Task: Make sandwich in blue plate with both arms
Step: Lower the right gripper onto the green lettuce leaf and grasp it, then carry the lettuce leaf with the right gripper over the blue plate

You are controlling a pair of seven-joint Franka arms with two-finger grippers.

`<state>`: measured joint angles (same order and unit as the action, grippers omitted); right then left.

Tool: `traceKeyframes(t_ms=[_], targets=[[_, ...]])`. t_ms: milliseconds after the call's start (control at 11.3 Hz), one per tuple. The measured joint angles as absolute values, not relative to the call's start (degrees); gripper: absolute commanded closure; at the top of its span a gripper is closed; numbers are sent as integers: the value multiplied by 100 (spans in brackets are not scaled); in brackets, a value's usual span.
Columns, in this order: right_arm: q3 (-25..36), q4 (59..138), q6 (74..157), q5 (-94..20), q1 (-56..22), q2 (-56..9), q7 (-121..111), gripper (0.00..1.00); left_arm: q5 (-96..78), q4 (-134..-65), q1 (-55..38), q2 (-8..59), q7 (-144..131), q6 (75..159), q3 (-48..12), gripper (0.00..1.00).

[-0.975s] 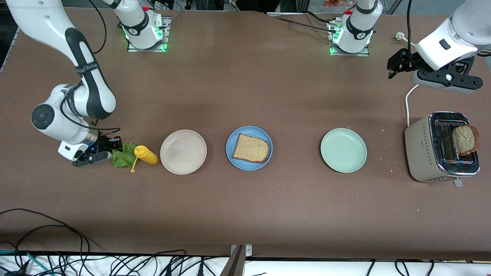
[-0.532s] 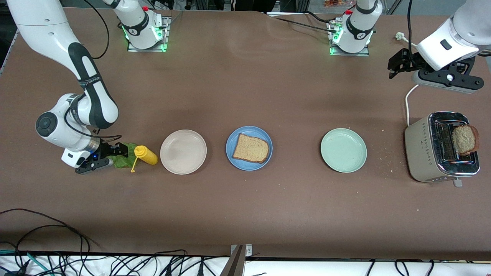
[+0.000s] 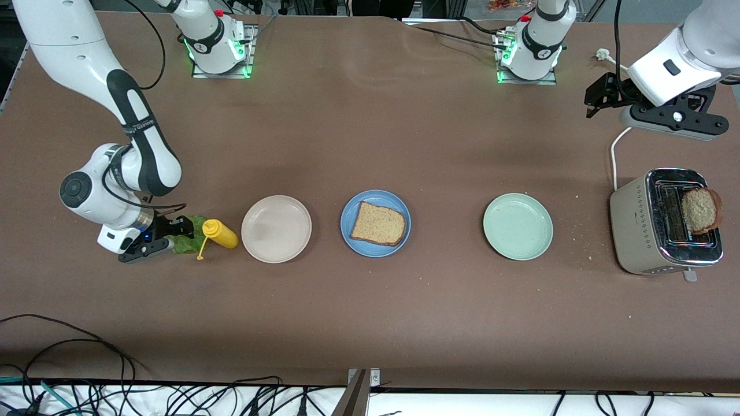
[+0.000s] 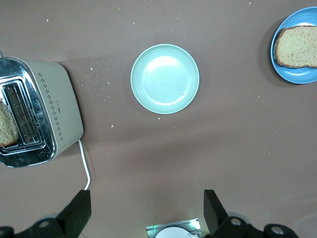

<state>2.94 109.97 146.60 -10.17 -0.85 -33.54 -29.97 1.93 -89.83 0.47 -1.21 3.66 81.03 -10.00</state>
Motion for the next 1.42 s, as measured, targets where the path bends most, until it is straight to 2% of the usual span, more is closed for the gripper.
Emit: traceKeyframes(t_ms=[89,532,709,975,1418], targets=[[294,10997,14678,-1017,-85,-3368,-3042,100,193,-8983,48,-121,366,8099,-1000,0],[296,10988,14703,-1034,-84,-3375,-3231,100,193,-8983,48,-121,367,8091,-1000,0],[294,10932,14458,-1037,-85,-3276,-3236,100,193,-8983,48,-121,367,8090,-1000,0],[293,10848,13622,-1055,-87,-2743,-3237,100,193,-8982,48,-121,366,8087,-997,0],[293,10823,11758,-1075,-86,-1296,-3056,100,193,-8982,50,-121,366,8078,-993,0]])
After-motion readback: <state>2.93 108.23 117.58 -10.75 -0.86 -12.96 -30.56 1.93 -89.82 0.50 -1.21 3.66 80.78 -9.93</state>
